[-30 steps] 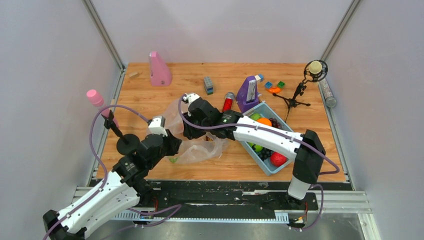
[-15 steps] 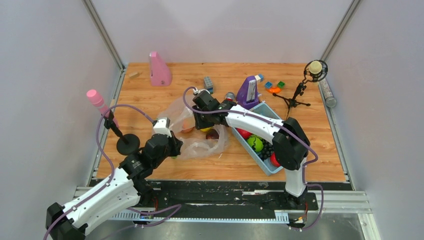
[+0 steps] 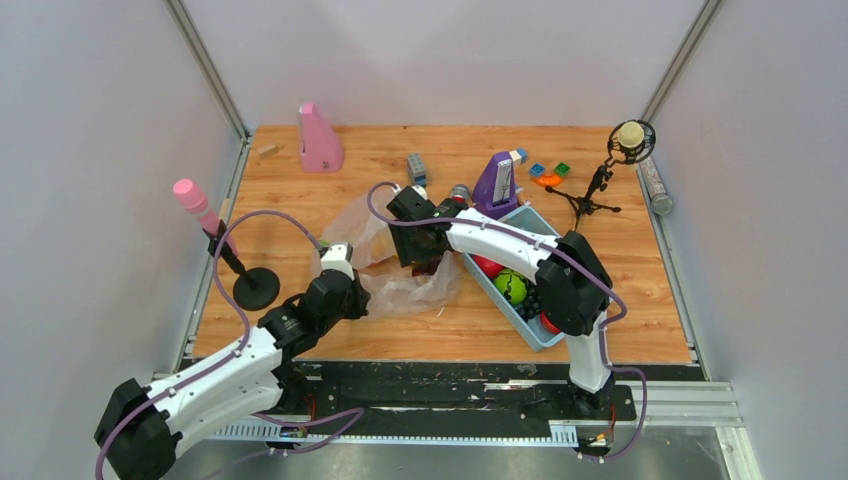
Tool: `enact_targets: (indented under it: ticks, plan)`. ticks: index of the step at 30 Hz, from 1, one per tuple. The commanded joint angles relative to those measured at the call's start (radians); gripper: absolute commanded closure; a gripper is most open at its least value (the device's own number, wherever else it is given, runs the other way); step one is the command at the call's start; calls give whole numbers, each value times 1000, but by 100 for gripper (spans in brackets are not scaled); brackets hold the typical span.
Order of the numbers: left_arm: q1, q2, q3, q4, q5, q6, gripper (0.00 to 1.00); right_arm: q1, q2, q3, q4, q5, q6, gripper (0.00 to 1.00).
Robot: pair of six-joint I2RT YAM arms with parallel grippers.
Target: Untie the knot of the plastic bag and take out the fruit
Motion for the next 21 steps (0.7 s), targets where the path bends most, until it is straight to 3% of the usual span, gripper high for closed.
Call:
enact_targets:
  ticks: [1,4,7,21]
  plan:
    - [-3,5,-4,79,-1,-2,100,-6,-5,-5,-56,29,9,34]
    - [-3,12,-5,86,0,-2,100,-6,-4,-25,-83,18,28,24]
    - [-3,22,-5,91,3,-1,100,-6,3,-49,-91,11,38,22]
    - [-3,-3,-17,76,2,-8,100,-6,57,-88,-91,-75,52,23]
